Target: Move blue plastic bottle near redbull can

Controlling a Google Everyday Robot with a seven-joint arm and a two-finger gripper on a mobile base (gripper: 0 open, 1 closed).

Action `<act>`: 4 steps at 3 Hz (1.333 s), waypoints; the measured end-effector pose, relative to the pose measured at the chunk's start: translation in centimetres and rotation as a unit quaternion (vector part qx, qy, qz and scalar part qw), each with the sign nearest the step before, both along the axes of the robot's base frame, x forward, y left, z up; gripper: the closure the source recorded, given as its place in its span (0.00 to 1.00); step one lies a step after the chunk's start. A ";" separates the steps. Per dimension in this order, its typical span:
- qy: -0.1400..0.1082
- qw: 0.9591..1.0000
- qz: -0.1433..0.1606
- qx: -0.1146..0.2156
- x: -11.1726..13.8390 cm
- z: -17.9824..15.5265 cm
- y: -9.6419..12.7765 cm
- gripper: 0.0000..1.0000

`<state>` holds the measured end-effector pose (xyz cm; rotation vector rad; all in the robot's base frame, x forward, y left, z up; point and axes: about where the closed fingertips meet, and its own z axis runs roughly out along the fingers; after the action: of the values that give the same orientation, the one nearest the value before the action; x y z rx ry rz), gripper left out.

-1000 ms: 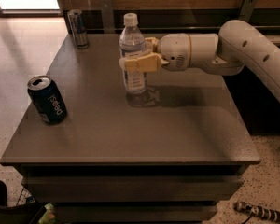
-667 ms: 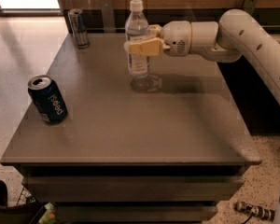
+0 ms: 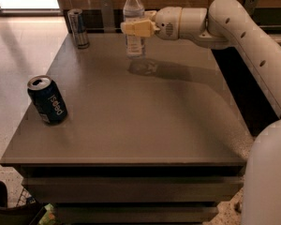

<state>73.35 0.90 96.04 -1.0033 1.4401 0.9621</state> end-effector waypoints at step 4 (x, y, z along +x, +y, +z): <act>-0.030 0.993 -0.107 0.037 9.4 0.5 8.0 1.00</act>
Offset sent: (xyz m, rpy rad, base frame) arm 0.0941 0.0550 -0.0036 0.0845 -0.0103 -0.2444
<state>82.72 8.92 96.49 -0.7997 1.4203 0.8167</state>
